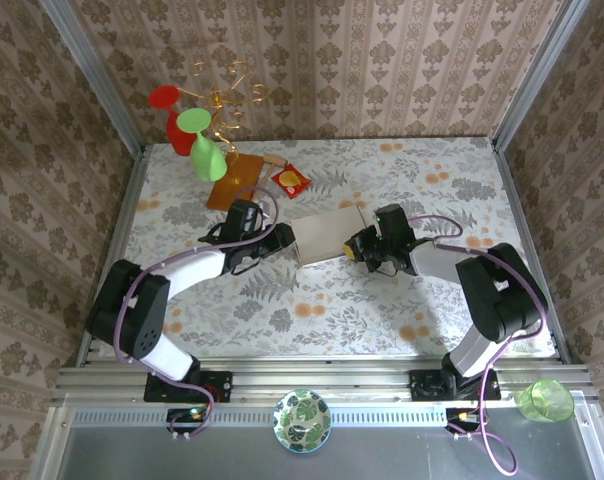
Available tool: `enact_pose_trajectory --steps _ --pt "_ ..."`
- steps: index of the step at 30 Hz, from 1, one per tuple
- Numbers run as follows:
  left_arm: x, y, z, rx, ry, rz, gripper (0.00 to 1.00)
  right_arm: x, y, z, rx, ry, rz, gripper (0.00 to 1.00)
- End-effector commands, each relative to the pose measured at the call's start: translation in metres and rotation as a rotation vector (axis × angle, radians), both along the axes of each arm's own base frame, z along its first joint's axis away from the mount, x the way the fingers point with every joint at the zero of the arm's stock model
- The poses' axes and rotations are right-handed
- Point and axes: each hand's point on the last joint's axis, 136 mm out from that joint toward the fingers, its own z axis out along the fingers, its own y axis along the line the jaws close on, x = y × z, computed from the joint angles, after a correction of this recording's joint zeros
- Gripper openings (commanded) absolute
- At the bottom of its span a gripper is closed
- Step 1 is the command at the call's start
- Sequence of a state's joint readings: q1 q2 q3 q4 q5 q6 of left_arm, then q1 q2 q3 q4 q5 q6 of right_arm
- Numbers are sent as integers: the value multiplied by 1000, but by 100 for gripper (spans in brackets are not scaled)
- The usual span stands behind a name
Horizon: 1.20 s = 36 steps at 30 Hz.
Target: Fold the paper box
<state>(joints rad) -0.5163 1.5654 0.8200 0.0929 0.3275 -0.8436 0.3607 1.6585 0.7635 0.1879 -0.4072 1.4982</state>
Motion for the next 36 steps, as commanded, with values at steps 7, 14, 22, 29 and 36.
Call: enact_pose_trajectory --steps 7,14,22,29,36 --pt "17 -21 -24 12 54 -45 48 -14 -6 -26 -16 48 83 0" --pt "20 -23 -42 57 79 -58 44 -14 -8 -27 -20 51 95 0" --pt "14 -37 -56 57 118 -82 29 -16 -7 -30 -20 55 105 0" --pt "1 -35 -72 114 196 -97 11 -17 -6 -34 -30 67 128 0" --pt "0 -36 -65 102 206 -86 0 -15 -18 -21 -79 21 130 30"
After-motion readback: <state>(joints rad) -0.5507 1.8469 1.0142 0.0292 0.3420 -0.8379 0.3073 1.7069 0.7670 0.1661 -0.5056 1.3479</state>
